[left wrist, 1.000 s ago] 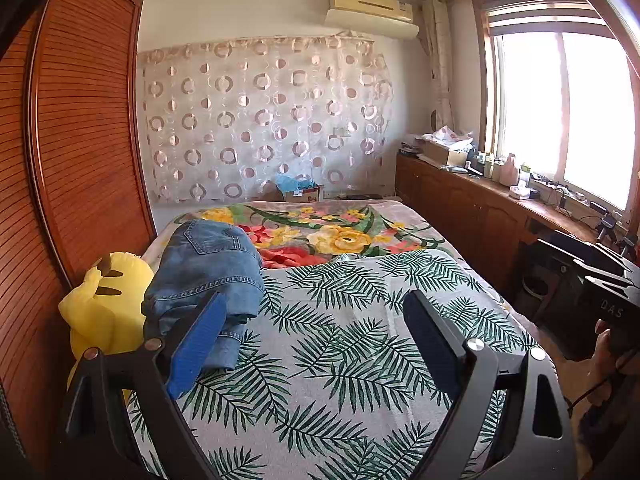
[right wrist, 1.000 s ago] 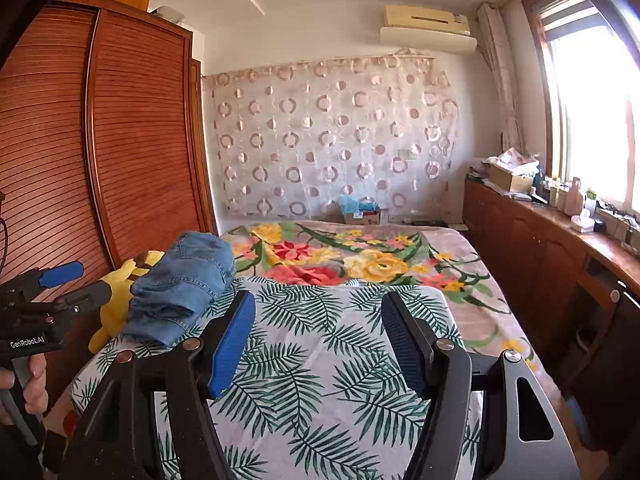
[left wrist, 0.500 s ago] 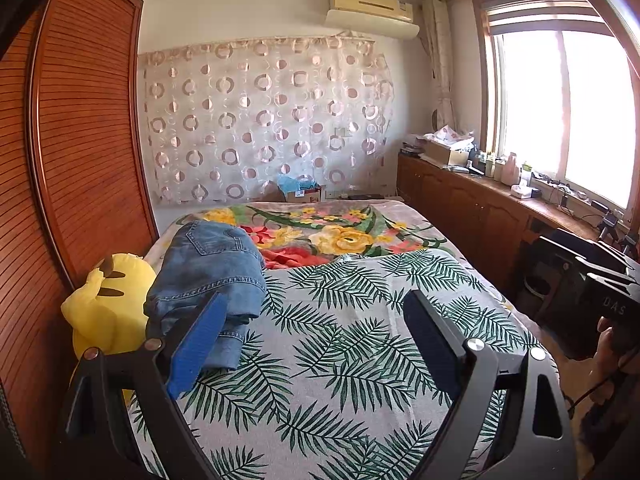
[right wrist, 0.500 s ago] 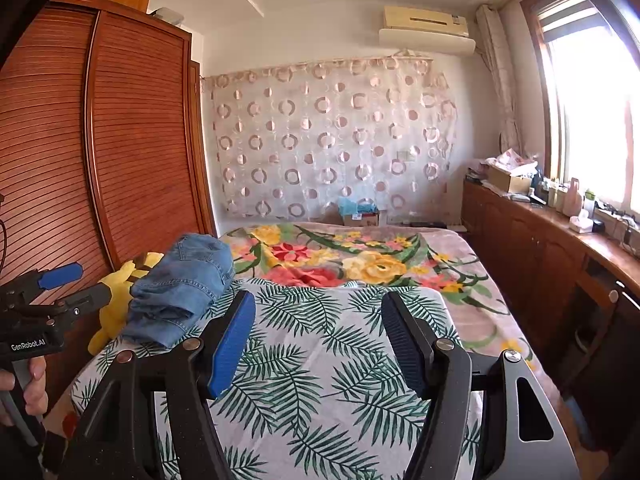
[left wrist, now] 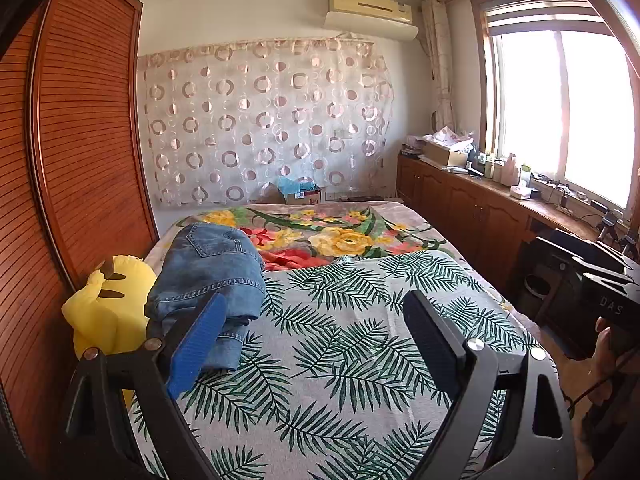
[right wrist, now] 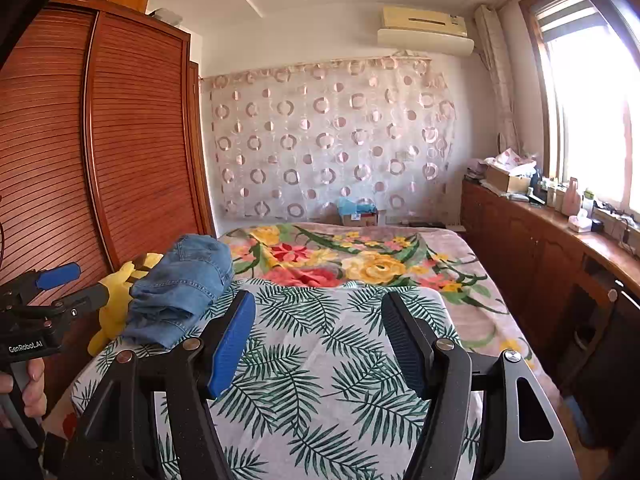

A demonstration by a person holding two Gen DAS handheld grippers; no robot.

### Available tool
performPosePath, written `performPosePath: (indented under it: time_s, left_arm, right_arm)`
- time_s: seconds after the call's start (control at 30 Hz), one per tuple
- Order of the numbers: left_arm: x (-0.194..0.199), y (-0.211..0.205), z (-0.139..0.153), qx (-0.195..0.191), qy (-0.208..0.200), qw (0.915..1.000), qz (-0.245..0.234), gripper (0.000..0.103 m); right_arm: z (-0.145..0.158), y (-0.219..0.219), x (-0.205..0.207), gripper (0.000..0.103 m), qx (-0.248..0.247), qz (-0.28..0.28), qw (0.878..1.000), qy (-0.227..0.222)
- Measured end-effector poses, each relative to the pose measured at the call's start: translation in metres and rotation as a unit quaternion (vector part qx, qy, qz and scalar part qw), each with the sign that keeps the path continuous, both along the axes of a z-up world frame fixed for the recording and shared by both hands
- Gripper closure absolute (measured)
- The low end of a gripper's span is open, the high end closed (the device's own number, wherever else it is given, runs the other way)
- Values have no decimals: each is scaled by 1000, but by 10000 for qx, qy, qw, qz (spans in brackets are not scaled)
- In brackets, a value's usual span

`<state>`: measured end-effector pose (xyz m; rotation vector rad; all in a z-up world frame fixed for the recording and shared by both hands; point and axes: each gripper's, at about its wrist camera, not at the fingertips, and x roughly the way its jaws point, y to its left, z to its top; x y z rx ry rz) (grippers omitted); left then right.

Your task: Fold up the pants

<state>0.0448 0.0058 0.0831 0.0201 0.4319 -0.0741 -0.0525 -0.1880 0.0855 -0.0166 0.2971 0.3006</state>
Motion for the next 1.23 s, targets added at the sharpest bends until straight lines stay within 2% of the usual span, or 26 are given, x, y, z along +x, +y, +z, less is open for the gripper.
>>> performPosePath:
  time_s: [1.23]
  left_arm:
    - [-1,0,-2,4,2,10000,-5,12]
  right_arm:
    - [-1,-3,0,36,2,14,10000,-15]
